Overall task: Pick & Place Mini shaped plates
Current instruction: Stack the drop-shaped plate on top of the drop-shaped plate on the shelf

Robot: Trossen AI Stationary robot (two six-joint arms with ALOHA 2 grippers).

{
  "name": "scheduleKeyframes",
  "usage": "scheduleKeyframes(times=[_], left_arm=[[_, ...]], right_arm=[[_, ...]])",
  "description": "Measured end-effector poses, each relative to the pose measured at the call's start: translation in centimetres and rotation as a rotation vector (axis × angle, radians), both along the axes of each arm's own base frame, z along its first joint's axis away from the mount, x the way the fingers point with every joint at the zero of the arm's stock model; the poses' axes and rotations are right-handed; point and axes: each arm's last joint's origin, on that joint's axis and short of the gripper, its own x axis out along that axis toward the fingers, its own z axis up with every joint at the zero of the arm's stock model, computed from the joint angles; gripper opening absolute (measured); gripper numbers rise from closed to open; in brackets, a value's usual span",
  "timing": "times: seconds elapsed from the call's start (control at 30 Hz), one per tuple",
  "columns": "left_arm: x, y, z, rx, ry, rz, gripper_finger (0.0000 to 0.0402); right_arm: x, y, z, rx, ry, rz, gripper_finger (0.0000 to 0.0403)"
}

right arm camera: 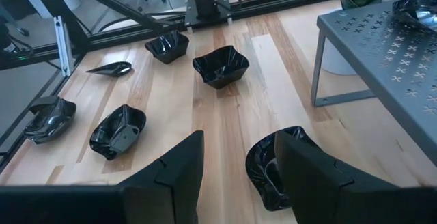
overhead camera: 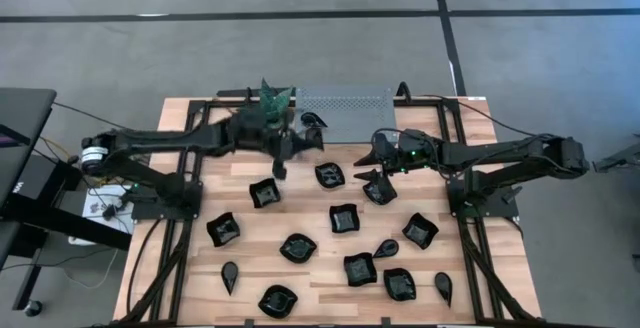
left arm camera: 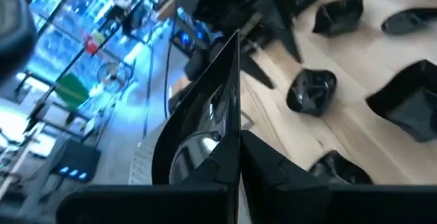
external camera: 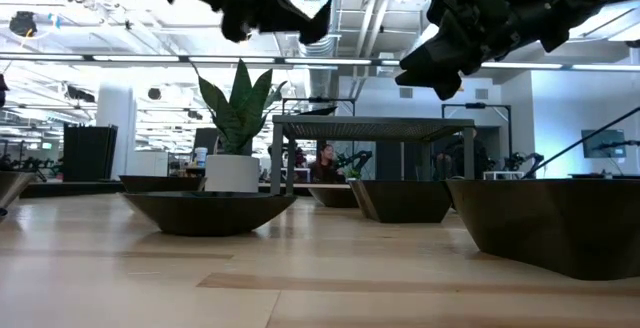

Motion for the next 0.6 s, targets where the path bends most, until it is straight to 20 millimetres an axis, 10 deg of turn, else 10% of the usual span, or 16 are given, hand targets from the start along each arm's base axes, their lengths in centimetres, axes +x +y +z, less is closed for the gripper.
scheduleKeyframes(times=[0.6], left_arm=[[1.8,7.2,-4.9,-0.022,0.055,0.275,0.0011]], right_arm=[[-0.1,0.0,-0.2,0.004,0.020,0.000,0.0175]])
